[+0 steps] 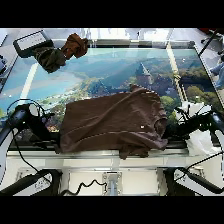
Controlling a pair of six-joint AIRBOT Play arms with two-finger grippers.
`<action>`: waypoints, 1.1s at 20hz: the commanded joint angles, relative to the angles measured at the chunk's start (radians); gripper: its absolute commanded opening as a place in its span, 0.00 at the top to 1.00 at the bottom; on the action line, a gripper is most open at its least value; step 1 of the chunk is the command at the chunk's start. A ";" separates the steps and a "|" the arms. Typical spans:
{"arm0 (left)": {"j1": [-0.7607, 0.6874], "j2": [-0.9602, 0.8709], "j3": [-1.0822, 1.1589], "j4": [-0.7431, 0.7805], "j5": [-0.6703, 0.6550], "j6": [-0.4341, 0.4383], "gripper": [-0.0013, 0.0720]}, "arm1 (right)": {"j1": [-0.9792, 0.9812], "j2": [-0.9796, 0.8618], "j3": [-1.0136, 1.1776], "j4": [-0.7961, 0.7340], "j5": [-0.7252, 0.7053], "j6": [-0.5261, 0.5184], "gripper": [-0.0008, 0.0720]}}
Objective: Fold the shirts.
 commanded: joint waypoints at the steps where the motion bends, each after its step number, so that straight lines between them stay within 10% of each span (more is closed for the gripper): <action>1: 0.001 -0.001 -0.014 -0.018 0.046 0.000 0.09 | 0.000 0.000 0.000 0.017 0.011 0.003 0.39; 22: 0.001 -0.036 -0.014 -0.161 0.269 -0.053 0.25 | 0.000 0.000 0.000 0.047 -0.027 -0.024 0.39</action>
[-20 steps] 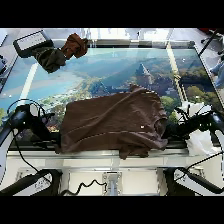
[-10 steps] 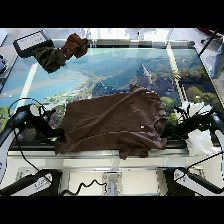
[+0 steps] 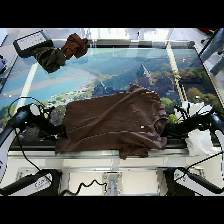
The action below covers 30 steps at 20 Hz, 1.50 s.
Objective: Fold the shirts.
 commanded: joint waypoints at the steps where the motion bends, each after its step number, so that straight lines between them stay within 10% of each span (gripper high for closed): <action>1: 0.001 -0.008 0.000 -0.021 0.007 -0.005 0.25 | 0.000 0.000 0.000 -0.003 -0.004 -0.002 0.39; 3: 0.001 -0.008 0.000 -0.015 0.006 -0.006 0.39 | 0.000 0.000 0.000 -0.003 -0.004 -0.003 0.39; 5: 0.001 -0.008 0.000 -0.019 0.008 -0.006 0.72 | 0.000 0.000 0.000 -0.003 -0.004 -0.003 0.39; 9: 0.001 -0.008 0.000 0.028 -0.025 -0.005 0.71 | 0.000 0.000 0.000 -0.003 -0.004 -0.003 0.39; 13: 0.001 -0.002 0.033 0.101 -0.066 0.000 0.39 | 0.000 0.000 0.000 -0.004 -0.003 -0.006 0.39; 18: 0.016 0.010 0.061 0.237 -0.077 -0.010 0.39 | 0.000 0.000 0.000 -0.008 -0.007 -0.006 0.39; 30: 0.156 -0.126 0.061 -0.090 -0.072 0.051 0.40 | 0.000 0.000 0.000 -0.007 -0.010 -0.015 0.39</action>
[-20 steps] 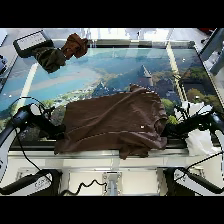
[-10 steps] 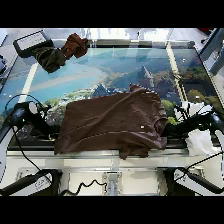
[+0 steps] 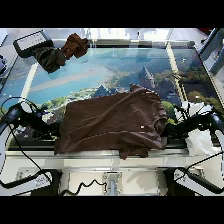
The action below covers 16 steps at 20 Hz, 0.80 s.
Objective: Fold the shirts.
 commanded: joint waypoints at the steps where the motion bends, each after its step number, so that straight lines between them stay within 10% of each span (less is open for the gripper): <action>1: 0.011 -0.051 0.001 -0.072 -0.010 0.011 0.40 | 0.000 0.000 0.000 0.001 0.002 -0.010 0.39; 10: 0.011 -0.137 0.001 -0.178 -0.026 0.046 0.40 | 0.000 0.000 0.000 0.001 -0.006 -0.013 0.39; 13: 0.011 -0.137 0.001 -0.176 -0.006 0.046 0.73 | 0.000 0.000 0.000 0.002 -0.005 -0.013 0.39; 16: 0.011 -0.137 0.001 -0.164 -0.026 0.047 0.74 | 0.000 0.000 0.000 0.001 -0.005 -0.013 0.39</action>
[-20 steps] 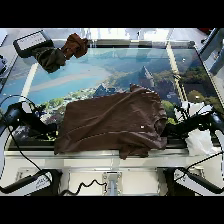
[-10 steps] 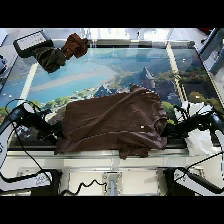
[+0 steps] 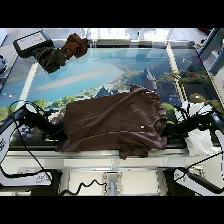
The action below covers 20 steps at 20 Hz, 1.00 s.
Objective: Fold the shirts.
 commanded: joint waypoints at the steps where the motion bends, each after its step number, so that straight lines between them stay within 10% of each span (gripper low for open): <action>1: 0.001 -0.002 0.003 0.024 -0.032 0.008 0.72 | 0.000 0.000 0.000 -0.001 0.001 0.000 0.39; 12: 0.187 0.166 0.080 0.178 -0.027 0.018 0.49 | 0.000 0.000 0.000 -0.030 -0.005 0.000 0.39; 20: 0.278 0.035 0.080 -0.057 -0.040 0.070 0.40 | 0.000 0.000 0.000 0.000 -0.038 0.000 0.39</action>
